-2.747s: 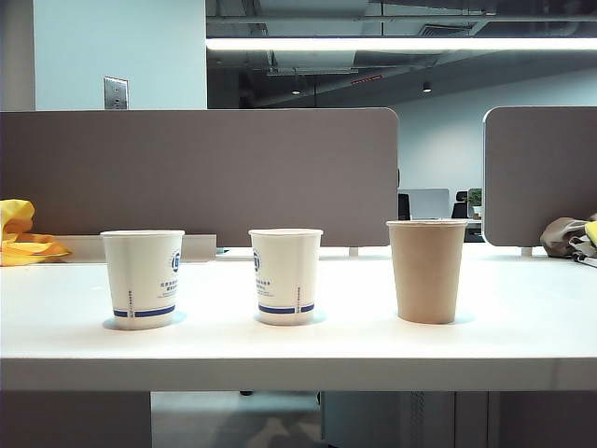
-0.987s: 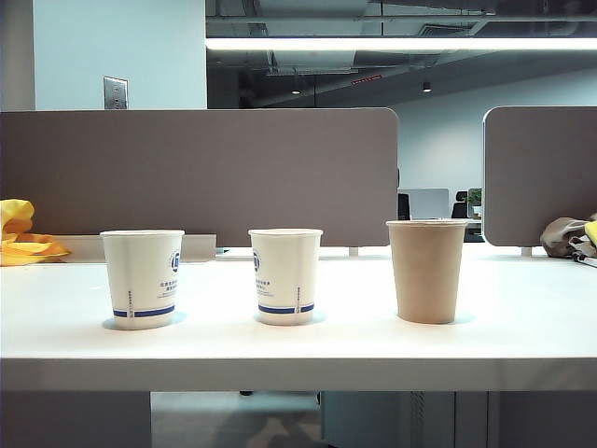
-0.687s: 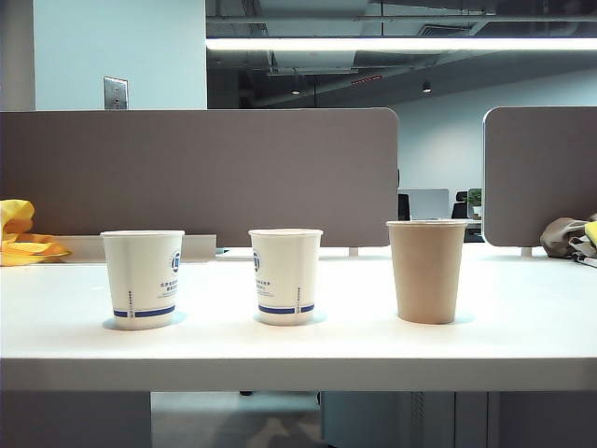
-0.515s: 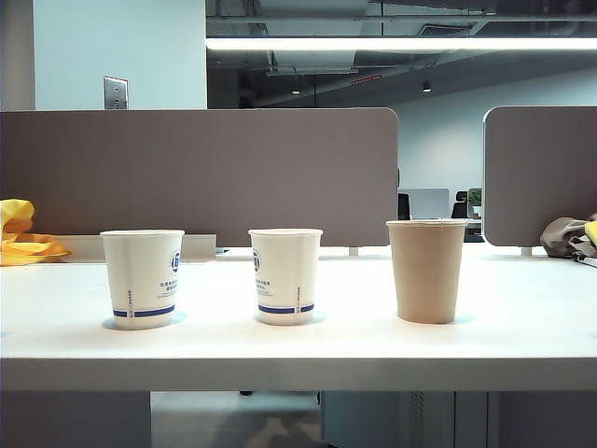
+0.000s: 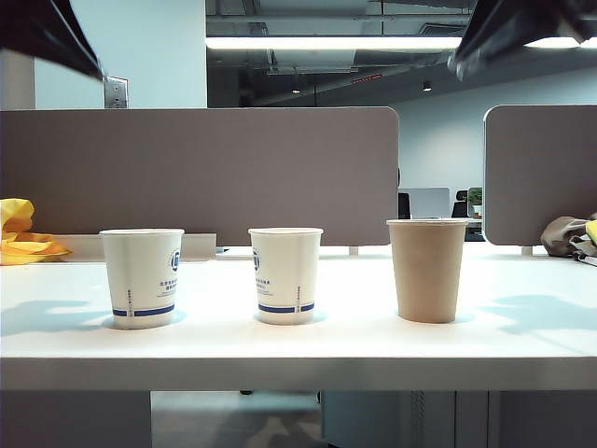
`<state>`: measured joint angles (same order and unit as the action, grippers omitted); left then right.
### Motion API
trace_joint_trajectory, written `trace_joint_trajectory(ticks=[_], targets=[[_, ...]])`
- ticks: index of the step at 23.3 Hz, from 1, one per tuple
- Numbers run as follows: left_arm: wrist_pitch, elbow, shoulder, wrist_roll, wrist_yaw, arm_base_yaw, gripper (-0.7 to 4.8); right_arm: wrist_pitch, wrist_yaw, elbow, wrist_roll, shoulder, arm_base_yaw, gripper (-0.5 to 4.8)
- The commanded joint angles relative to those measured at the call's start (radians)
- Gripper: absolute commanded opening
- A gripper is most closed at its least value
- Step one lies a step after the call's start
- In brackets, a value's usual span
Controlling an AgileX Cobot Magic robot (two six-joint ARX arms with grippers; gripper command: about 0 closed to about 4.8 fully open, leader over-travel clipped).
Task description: Pick up all the paper cups on the table one by one and stack them together.
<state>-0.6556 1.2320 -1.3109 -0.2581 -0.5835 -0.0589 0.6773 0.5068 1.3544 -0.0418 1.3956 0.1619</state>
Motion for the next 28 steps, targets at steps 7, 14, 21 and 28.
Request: trace_joint_trajectory(ticks=[7, 14, 21, 28], targets=[[-0.106, -0.001, -0.099, 0.13, 0.15, -0.037, 1.04, 0.056, -0.155, 0.005, 0.073, 0.115, 0.031, 1.17], [-0.172, -0.001, -0.171, 0.152, 0.134, -0.061, 1.04, 0.087, -0.167, 0.003, 0.073, 0.147, 0.048, 1.17], [-0.209, -0.001, -0.188, 0.177, 0.13, -0.068, 1.04, 0.125, -0.175, 0.002, 0.073, 0.22, 0.06, 1.17], [-0.211, -0.001, -0.188, 0.177, 0.103, -0.068, 1.03, 0.134, -0.173, 0.003, 0.074, 0.289, 0.06, 1.17]])
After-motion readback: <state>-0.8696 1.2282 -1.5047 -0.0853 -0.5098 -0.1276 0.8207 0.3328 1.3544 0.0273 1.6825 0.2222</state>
